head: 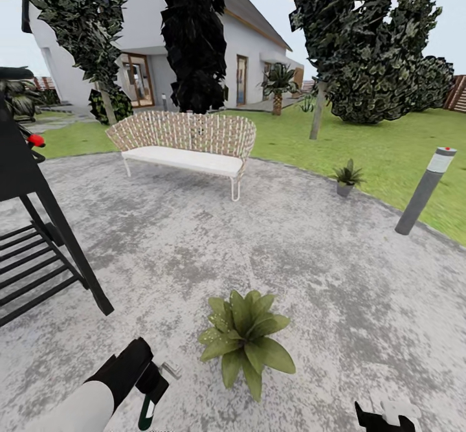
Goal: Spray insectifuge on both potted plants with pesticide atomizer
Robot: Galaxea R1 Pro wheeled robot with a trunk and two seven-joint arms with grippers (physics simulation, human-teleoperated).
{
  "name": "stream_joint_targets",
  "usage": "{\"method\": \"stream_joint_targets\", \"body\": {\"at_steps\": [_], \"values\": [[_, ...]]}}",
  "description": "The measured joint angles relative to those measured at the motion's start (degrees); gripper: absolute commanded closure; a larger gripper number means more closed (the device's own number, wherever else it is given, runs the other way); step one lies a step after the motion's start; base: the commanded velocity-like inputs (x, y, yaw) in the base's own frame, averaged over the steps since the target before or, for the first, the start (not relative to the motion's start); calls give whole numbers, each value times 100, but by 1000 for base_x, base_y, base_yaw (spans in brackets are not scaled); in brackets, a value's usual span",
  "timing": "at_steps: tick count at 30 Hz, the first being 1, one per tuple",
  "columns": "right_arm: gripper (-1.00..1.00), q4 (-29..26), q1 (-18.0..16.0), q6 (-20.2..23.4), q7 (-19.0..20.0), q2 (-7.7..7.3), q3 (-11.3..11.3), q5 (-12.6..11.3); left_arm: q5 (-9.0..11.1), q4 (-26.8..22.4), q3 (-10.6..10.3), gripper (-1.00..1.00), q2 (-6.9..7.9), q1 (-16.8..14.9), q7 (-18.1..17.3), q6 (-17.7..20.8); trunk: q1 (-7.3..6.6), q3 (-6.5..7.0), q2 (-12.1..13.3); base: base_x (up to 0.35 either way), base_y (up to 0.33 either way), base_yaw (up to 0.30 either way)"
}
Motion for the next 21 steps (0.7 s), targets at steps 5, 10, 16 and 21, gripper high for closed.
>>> {"method": "stream_joint_targets", "body": {"at_steps": [5,10,16,21], "values": [[-100,-1,1,0,0,0,2,0,-8,-28,-151,100,-59,-28,3,35,0,-3,0,0,-1,16],[-100,8,1,0,0,0,0,0,16,33,-439,100,0,-95,-52,251,0,-3,0,0,0,1],[-100,9,1,0,0,-16,-5,0,25,30,-502,100,10,-91,-193,697,0,-3,0,0,0,0],[-100,9,0,-1,-3,-18,-5,0,-376,46,-631,100,90,-23,-229,699,0,-7,0,0,0,131]]}}
